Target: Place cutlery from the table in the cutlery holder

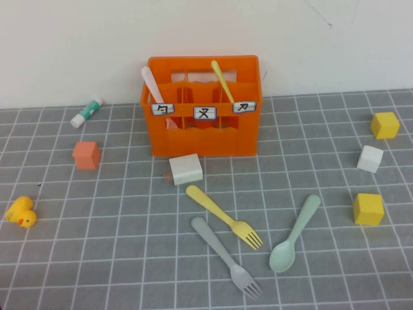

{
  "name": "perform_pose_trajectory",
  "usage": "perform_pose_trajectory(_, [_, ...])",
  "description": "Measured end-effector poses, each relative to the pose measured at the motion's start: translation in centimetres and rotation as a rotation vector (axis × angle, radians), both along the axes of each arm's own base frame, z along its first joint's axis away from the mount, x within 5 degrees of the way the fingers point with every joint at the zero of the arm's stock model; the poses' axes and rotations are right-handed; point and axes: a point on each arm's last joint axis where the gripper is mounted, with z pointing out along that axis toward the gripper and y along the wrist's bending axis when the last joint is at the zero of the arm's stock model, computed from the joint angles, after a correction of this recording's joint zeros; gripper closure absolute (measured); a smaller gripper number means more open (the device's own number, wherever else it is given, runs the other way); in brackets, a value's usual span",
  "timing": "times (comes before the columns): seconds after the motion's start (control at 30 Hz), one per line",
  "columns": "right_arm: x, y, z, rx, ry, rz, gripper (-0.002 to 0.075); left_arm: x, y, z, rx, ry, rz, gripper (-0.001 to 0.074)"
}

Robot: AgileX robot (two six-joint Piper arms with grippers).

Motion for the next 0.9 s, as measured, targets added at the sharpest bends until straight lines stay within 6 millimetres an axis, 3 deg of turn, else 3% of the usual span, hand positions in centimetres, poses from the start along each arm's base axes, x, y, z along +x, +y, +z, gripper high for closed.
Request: perform_pose_trajectory(0.9, [0.04, 0.01, 0.11, 0.001, -0.013, 0.000, 0.0729, 0.00, 0.00, 0.00, 0.000, 0.000, 0.000, 0.0735])
